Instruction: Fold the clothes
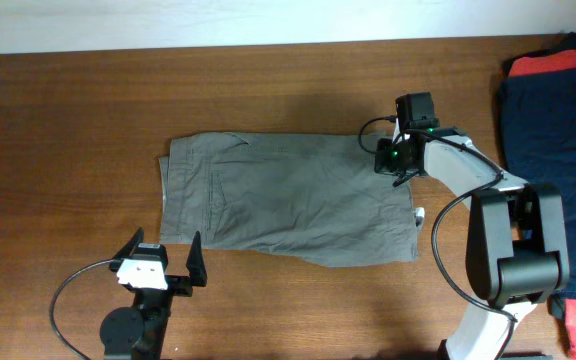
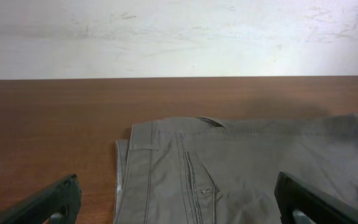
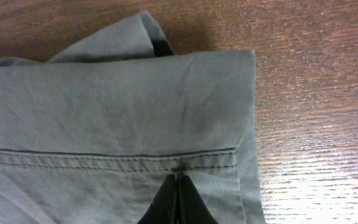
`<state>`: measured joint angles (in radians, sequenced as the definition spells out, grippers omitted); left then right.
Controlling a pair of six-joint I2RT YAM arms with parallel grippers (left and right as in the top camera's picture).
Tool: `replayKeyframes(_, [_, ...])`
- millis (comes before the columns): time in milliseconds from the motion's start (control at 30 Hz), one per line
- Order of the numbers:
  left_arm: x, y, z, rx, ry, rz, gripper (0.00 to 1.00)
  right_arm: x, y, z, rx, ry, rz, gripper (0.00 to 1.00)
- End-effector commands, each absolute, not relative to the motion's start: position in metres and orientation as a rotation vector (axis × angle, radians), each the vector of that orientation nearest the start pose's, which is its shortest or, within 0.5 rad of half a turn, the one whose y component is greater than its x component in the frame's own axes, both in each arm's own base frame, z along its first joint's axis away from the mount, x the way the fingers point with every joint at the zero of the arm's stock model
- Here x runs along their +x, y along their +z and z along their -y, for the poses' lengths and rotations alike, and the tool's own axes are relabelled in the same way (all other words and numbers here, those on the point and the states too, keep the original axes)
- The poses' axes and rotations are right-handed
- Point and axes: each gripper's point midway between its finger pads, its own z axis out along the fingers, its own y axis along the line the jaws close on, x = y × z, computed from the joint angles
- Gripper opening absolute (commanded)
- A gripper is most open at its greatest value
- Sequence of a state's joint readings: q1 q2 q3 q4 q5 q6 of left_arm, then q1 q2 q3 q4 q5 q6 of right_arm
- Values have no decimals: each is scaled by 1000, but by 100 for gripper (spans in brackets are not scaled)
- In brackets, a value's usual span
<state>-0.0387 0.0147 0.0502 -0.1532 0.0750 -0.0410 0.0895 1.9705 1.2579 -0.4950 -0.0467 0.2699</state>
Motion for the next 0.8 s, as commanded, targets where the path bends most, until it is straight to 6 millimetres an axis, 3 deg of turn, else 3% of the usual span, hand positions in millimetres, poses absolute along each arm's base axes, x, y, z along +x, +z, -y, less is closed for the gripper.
replayKeyframes(0, [242, 156, 23, 75, -114, -1688, 99, 429, 0, -48, 250, 161, -2800, 4])
replayKeyframes(400, [242, 156, 23, 75, -114, -1688, 99, 437, -23, -49, 276, 166, -2796, 4])
replayKeyframes(767, [242, 156, 23, 75, -114, -1688, 99, 453, -19, -51, 268, 181, -2729, 4])
